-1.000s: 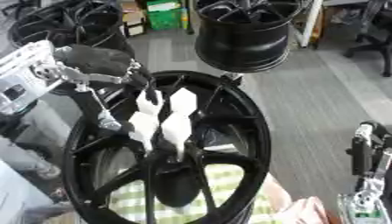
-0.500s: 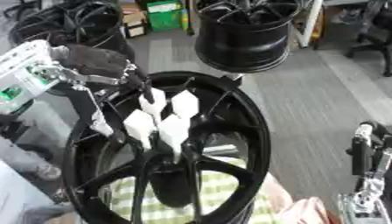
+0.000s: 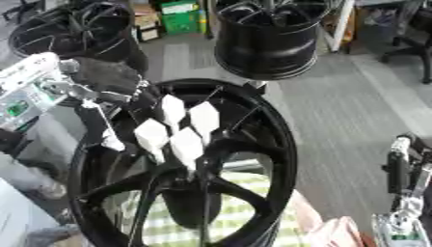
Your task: Pull the pin out of the wheel hub.
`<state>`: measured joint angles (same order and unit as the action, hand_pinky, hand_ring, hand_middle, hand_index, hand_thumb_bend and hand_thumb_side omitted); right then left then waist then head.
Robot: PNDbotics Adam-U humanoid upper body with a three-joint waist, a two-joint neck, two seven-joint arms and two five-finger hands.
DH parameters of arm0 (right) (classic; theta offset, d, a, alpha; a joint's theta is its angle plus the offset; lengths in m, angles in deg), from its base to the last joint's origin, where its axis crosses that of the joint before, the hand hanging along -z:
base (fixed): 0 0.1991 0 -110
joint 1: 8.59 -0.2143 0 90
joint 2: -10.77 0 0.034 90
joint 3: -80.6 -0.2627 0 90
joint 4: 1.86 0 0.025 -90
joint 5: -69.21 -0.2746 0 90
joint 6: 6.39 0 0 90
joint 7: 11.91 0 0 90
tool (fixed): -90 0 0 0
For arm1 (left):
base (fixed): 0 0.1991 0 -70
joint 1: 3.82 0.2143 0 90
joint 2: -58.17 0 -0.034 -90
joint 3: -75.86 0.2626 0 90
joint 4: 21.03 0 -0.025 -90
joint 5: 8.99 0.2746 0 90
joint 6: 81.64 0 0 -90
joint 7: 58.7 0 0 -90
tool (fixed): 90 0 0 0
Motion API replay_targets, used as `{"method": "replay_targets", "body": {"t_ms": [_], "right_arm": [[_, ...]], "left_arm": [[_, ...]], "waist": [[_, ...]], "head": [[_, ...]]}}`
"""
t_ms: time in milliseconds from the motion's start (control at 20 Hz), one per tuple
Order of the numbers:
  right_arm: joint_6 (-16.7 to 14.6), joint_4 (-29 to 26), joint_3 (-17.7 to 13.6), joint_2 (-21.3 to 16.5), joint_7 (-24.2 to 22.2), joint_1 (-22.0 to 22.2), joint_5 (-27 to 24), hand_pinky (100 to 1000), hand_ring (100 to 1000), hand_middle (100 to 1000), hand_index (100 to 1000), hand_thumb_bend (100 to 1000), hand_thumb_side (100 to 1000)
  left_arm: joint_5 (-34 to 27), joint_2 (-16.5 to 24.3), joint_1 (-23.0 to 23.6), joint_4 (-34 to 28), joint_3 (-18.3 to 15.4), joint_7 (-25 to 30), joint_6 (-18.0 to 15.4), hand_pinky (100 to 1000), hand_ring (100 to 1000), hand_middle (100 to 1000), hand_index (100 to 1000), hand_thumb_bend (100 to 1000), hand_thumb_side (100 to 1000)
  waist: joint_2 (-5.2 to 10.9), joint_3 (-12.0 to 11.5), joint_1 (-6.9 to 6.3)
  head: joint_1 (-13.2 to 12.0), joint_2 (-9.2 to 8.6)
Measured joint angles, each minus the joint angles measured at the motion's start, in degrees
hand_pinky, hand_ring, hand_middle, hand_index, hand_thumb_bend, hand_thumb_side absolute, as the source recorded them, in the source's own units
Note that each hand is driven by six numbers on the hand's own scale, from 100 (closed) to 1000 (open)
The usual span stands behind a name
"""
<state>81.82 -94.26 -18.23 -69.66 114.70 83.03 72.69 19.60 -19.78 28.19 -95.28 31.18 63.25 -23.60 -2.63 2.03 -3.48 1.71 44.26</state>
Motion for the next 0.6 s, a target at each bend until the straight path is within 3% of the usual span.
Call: {"method": "replay_targets", "body": {"t_ms": [200,450,600], "right_arm": [[0.0,0.0,0.0,0.0,0.0,0.0,0.0,471,685,768,815,100,789],[0.0,0.0,0.0,0.0,0.0,0.0,0.0,472,685,768,815,100,790],[0.0,0.0,0.0,0.0,0.0,0.0,0.0,472,685,768,816,100,790]], "left_arm": [[-0.1,-0.5,0.1,0.5,0.0,0.0,0.0,377,361,585,747,372,359],[-0.4,-0.9,0.2,0.8,0.3,0.0,0.0,326,315,488,673,281,182],[-1.0,-0.9,0.4,0.8,0.3,0.0,0.0,287,276,408,609,196,171]], "waist": [[-0.01,0.1,0.0],[-0.01,0.1,0.0],[-0.01,0.1,0.0]], "head": [[0.0,0.0],[0.0,0.0],[0.0,0.0]]}}
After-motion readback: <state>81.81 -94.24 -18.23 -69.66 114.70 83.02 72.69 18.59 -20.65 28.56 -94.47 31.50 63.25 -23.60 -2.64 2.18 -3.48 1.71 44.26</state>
